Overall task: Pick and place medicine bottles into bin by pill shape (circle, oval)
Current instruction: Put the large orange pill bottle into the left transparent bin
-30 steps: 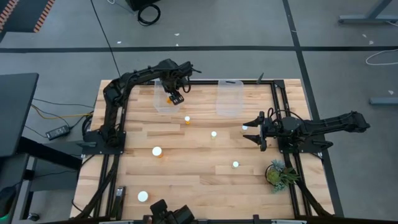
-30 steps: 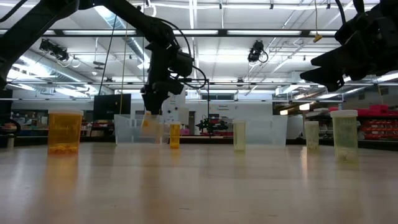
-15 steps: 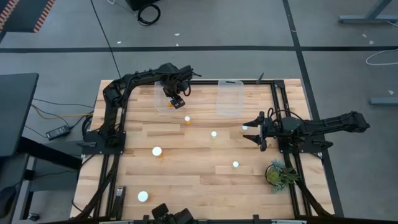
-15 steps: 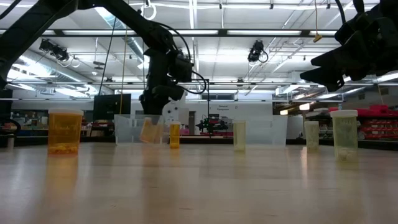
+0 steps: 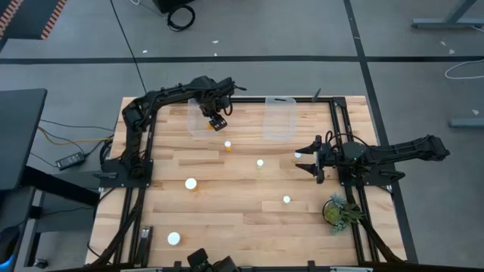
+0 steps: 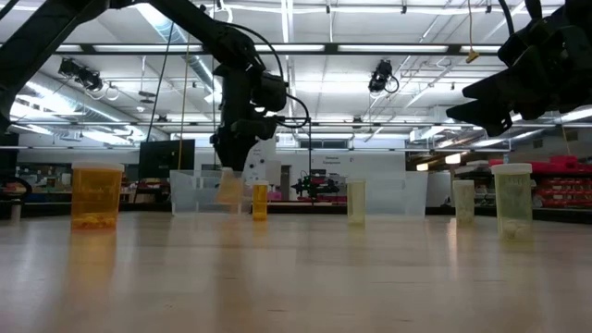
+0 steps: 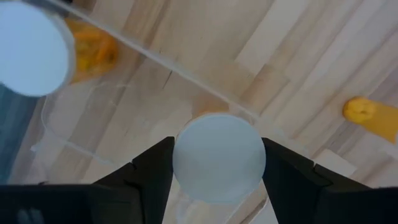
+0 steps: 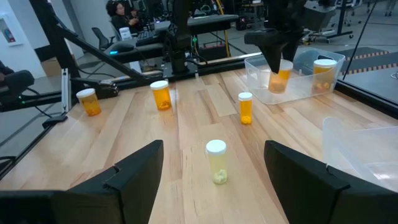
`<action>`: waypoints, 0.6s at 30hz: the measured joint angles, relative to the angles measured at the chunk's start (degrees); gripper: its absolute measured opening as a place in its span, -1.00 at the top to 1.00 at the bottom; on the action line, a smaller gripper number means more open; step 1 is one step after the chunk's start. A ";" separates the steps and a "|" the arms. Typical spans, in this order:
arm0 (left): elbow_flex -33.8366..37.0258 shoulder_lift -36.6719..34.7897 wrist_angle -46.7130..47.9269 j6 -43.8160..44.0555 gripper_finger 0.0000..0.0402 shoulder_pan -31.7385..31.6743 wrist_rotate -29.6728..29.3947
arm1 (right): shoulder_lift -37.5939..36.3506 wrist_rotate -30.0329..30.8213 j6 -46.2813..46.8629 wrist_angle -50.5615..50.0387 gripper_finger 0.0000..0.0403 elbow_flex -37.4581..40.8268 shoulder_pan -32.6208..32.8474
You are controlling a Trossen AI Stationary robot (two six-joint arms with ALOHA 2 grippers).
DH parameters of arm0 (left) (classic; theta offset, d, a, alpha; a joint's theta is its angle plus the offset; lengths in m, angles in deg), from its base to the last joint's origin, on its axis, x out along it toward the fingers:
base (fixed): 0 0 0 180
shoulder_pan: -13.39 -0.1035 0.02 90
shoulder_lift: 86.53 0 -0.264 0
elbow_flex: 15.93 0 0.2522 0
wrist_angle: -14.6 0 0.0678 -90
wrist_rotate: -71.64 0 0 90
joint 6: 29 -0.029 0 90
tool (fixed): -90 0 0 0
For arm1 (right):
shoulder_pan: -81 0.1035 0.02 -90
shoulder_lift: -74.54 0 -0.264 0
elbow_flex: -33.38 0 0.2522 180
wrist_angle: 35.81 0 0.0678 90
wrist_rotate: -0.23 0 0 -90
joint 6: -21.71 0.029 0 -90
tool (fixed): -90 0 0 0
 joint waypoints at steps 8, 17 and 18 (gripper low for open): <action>0.00 0.03 -0.12 1.34 -0.13 0.45 0.65 | 0.00 0.00 0.00 0.02 -0.41 -0.01 0.00; 0.00 0.05 0.74 1.34 -0.18 0.47 0.66 | 0.00 0.00 0.00 0.00 -0.41 -0.01 -0.02; 0.00 0.07 1.00 1.26 -0.18 0.47 0.71 | 0.00 0.00 0.00 0.00 -0.41 0.01 0.00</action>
